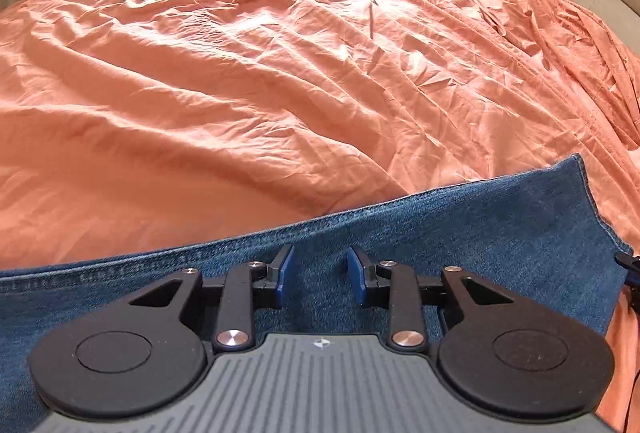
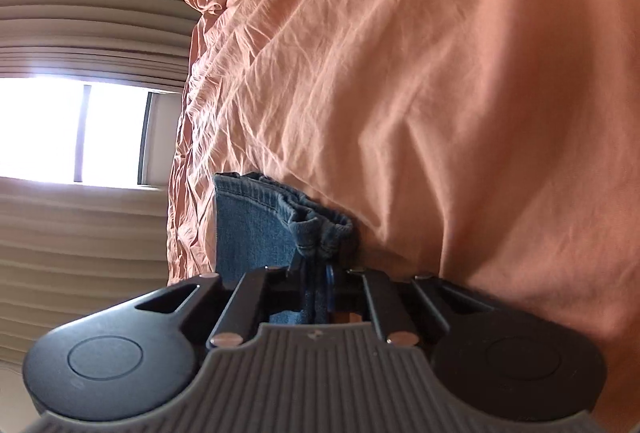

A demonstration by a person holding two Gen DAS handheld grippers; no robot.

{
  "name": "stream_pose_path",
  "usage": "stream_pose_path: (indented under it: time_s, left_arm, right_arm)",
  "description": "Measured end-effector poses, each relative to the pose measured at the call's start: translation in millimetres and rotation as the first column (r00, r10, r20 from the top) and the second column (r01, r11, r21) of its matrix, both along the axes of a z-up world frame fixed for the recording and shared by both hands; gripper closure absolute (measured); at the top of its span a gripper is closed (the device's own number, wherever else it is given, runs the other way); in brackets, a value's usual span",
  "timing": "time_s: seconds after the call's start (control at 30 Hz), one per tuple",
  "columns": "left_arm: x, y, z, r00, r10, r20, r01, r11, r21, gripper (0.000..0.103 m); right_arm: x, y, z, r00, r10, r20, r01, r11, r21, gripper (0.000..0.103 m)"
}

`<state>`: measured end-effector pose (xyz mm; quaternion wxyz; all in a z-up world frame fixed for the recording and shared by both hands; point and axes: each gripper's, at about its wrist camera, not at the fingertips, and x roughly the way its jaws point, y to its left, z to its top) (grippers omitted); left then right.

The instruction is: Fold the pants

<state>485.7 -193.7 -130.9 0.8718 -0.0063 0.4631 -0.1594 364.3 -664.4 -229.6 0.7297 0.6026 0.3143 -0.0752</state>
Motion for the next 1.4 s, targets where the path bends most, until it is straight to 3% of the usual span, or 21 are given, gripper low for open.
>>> stream_pose_path:
  time_s: [0.27,0.47,0.73,0.97,1.07,1.17,1.4]
  left_arm:
    - [9.5,-26.0,-13.8,1.000,-0.009,-0.004,0.009,0.996,0.094,0.076]
    - [-32.8,-37.3,-2.2,0.998,-0.064,-0.004,0.064,0.991,0.114,0.082]
    - [-121.9,-49.4,-1.4,0.997,-0.072,-0.020,0.073,0.994,0.078,0.087]
    - [-161.4,-47.4,-1.5,0.995,-0.070,-0.065,0.070,0.998,0.005,0.088]
    - [-175.4,-38.8,7.1,0.990,-0.109,-0.093,0.105,0.993,-0.044,0.087]
    - [-191.8,-15.1,25.7,0.990,-0.120,-0.070,0.112,0.988,-0.108,0.087]
    - [-208.7,72.4,72.2,1.000,-0.001,0.026,0.006,0.987,-0.159,0.087]
  right_arm:
    - [-1.1,3.4,3.8,0.999,-0.047,0.021,0.048,0.999,-0.004,0.100]
    - [-3.8,7.2,11.0,0.998,-0.030,0.051,0.033,0.998,-0.057,0.100]
    - [-8.0,20.4,35.8,0.996,0.010,0.093,0.008,0.983,-0.185,0.100]
    - [-12.5,32.4,62.4,0.987,0.064,0.148,-0.022,0.963,-0.267,0.100]
    - [-10.2,43.1,87.6,0.981,0.105,0.166,-0.047,0.945,-0.323,0.100]
    - [-5.9,67.0,131.1,0.961,0.180,0.210,-0.079,0.905,-0.418,0.100]
    - [8.1,172.5,231.7,0.885,0.385,0.262,-0.151,0.769,-0.621,0.100]
